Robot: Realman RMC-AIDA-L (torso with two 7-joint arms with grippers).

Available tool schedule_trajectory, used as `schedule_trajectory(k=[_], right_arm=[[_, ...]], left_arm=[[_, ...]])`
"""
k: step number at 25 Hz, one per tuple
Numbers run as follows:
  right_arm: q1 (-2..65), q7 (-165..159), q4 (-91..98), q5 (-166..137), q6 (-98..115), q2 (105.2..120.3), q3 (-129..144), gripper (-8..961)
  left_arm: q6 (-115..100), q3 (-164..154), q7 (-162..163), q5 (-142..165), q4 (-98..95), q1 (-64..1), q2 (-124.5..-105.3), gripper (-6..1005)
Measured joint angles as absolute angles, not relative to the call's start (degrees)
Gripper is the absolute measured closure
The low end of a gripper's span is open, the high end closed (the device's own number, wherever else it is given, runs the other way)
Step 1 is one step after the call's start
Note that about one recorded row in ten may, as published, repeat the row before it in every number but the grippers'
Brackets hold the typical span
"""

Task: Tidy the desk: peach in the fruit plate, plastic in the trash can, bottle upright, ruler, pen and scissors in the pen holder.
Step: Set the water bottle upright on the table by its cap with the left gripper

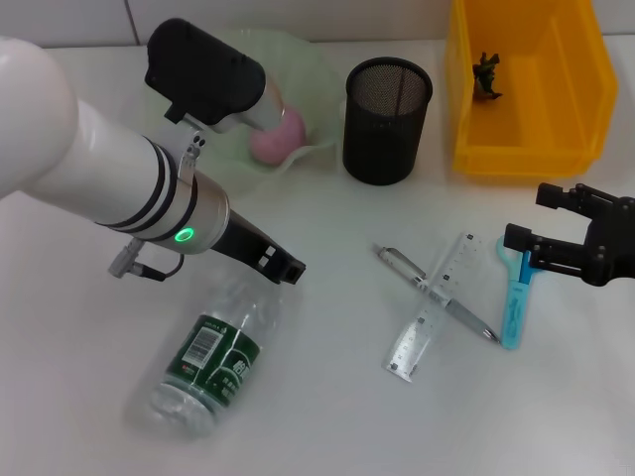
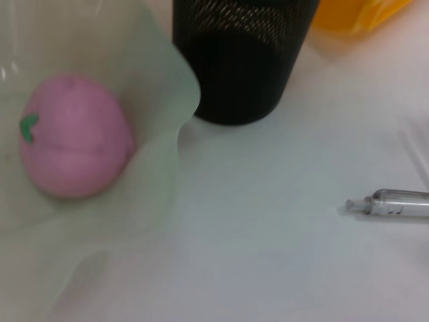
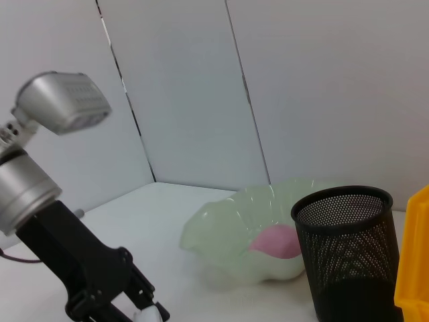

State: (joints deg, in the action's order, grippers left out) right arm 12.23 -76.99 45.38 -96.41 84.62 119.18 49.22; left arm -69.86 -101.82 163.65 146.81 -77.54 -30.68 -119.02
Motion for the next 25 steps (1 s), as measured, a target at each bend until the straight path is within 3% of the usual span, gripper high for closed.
schedule_trajectory(k=[3, 18, 25], right_arm=[[12.1, -77.2, 45.3, -96.3, 84.6, 119.17, 49.2, 112], [12.1, -79.3, 45.7, -96.0, 85.5, 119.09, 49.2, 112], [12.2, -80.5, 46.1, -95.9, 86.5, 119.09, 49.1, 112]], left_arm=[[-71.6, -101.8, 161.9, 149.0, -84.3, -27.9, -118.76, 527], [-72.0, -84.6, 131.2, 127.5, -99.6, -12.1, -118.62, 530], [-72.1, -80.1, 123.8, 121.9, -98.7, -9.0, -118.57, 532]])
